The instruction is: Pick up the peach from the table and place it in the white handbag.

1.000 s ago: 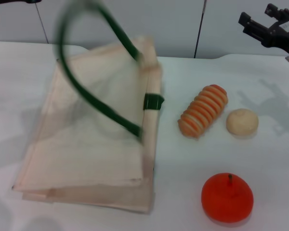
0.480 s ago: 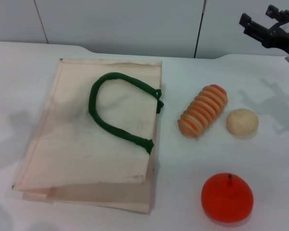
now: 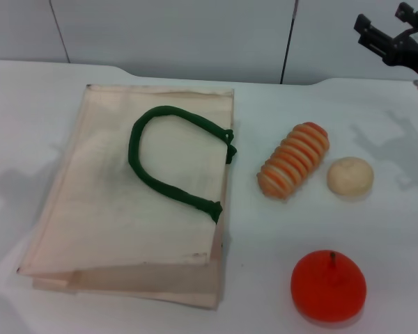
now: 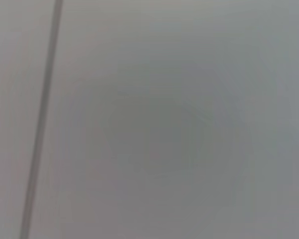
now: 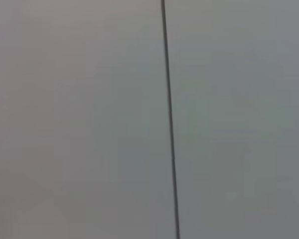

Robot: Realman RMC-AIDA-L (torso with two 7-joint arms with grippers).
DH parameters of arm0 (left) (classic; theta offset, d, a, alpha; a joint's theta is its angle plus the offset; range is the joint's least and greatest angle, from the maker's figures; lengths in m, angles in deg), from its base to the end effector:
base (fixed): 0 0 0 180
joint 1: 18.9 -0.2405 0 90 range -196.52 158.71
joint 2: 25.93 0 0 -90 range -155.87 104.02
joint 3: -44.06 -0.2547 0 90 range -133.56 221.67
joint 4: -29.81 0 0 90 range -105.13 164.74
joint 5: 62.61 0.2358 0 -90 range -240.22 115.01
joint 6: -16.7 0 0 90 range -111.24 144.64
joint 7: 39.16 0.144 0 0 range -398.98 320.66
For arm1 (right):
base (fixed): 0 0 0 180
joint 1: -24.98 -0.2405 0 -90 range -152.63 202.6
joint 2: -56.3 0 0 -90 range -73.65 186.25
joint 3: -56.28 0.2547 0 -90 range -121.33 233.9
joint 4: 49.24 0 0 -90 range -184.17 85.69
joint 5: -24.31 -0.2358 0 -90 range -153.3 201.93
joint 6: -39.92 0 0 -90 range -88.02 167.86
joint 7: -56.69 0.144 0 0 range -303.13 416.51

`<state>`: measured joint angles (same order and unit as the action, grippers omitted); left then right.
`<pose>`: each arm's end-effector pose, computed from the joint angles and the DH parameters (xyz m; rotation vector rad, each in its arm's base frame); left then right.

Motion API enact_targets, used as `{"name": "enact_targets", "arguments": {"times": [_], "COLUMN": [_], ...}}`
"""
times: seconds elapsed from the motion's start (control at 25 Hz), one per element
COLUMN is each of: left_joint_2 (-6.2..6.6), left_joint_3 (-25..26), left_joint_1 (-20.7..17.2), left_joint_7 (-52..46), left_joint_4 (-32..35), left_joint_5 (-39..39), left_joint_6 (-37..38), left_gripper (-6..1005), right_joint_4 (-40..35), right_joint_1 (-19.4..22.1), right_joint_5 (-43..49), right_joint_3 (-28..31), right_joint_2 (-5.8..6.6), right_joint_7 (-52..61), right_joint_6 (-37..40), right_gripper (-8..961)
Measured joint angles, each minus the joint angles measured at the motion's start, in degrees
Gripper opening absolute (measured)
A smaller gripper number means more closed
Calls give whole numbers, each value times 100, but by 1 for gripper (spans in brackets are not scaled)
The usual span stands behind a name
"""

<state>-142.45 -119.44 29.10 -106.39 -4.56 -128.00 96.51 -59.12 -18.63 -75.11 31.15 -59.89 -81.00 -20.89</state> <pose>-0.2698 0.4424 0.1331 -1.7793 -0.5024 -1.0910 0.2645 0.4498 0.0085 -1.9598 0.5004 0.8445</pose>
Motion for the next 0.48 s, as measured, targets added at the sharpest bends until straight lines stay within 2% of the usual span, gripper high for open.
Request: {"name": "enact_targets", "arguments": {"times": [0.12, 0.32, 0.48], "left_joint_2": [-2, -10, -8], "left_joint_3": [8, -2, -19], "left_joint_1": [-126, -498, -684], "left_joint_7": [584, 2479, 3470], "left_joint_4": [561, 1955, 2576], "left_joint_5": [-502, -1453, -1580], "left_joint_6": [-218, -68, -25], "left_gripper": [711, 712, 712], "right_joint_4": [194, 394, 426], "right_joint_1": [-7, 26, 63], "right_joint_5": [-359, -830, -979], "right_joint_3": [-1, -1, 5], "right_joint_2": [-1, -15, -18], "right_joint_7": [-407, -793, -844], "right_joint_6": [15, 18, 15], "right_gripper": [891, 891, 891]}}
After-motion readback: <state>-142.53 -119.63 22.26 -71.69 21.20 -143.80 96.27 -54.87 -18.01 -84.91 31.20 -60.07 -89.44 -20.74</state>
